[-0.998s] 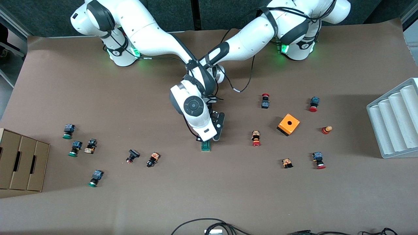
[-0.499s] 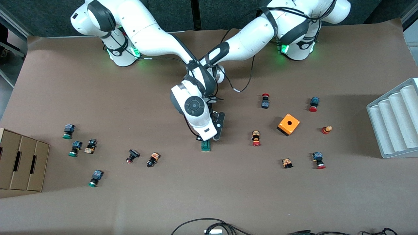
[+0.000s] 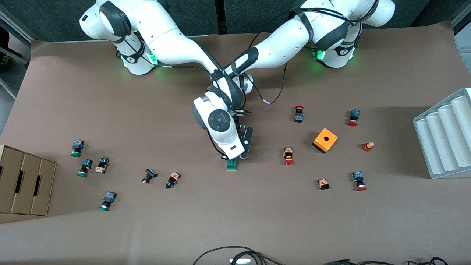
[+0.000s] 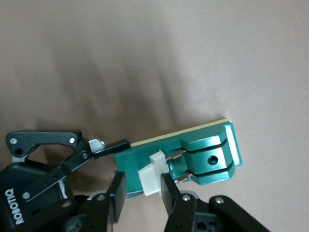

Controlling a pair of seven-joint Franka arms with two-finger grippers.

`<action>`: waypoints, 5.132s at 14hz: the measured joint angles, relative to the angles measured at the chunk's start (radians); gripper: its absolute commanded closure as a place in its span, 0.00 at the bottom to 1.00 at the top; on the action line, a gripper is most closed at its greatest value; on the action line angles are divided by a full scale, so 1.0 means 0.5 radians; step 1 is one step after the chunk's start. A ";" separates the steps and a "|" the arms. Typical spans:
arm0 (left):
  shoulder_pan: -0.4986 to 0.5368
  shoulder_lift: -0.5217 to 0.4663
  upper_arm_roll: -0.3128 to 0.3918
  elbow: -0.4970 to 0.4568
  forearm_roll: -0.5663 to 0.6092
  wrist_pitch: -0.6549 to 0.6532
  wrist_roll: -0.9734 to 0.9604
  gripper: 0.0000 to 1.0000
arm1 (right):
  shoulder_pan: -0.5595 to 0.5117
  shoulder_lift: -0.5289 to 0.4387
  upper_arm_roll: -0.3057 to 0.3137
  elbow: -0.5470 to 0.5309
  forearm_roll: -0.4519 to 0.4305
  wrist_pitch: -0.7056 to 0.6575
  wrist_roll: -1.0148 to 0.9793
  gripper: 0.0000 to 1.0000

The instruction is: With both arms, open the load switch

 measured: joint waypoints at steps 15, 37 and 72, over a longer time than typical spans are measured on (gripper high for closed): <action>0.000 0.000 0.000 0.000 0.000 0.000 0.000 0.58 | 0.017 0.011 0.000 0.007 0.000 0.033 0.082 0.55; -0.002 -0.044 -0.130 0.093 -0.490 0.001 0.305 0.00 | -0.594 -0.649 -0.040 0.020 0.000 -0.703 0.132 0.00; 0.853 -1.178 -0.119 0.403 -3.281 -0.140 4.381 0.00 | -1.567 -1.196 -0.147 0.043 -0.416 -1.214 1.152 0.00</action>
